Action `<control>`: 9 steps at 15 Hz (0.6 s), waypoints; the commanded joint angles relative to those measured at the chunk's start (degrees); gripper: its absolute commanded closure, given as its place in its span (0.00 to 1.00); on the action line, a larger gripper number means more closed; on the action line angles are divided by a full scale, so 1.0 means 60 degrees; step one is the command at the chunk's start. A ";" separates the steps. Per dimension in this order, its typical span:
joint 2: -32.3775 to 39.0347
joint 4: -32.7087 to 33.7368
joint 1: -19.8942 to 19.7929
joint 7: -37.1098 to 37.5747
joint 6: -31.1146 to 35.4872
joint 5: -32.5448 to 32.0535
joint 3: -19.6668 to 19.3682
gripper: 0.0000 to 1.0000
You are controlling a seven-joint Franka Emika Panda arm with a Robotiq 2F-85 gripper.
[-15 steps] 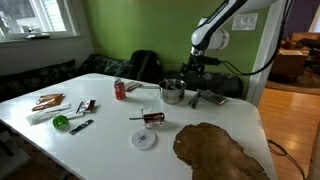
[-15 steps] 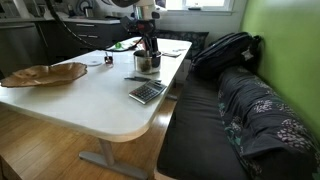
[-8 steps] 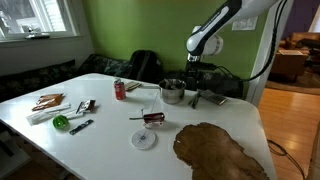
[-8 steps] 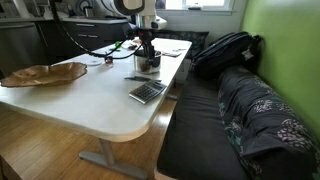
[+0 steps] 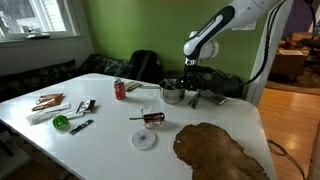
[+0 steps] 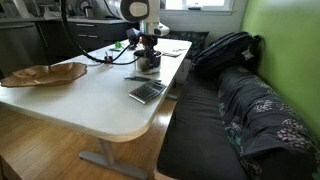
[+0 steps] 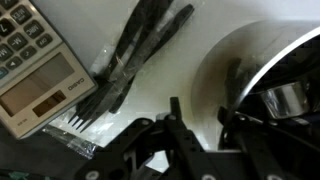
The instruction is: Pick up the silver pot and put it on the brown bowl
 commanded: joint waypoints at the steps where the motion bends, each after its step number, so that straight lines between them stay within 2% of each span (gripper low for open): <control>1: 0.0384 0.0555 0.0020 0.0144 -0.0346 0.0045 -0.0051 0.93; 2: 0.0381 0.0572 0.0034 0.0128 -0.0365 0.0022 -0.0056 0.99; 3: 0.0363 0.0554 0.0057 0.0121 -0.0367 0.0000 -0.0063 1.00; 5: 0.0308 0.0512 0.0077 0.0050 -0.0410 -0.0044 -0.0053 1.00; 9: -0.0218 0.0115 -0.0279 -0.1170 -0.0490 0.0202 0.0566 0.98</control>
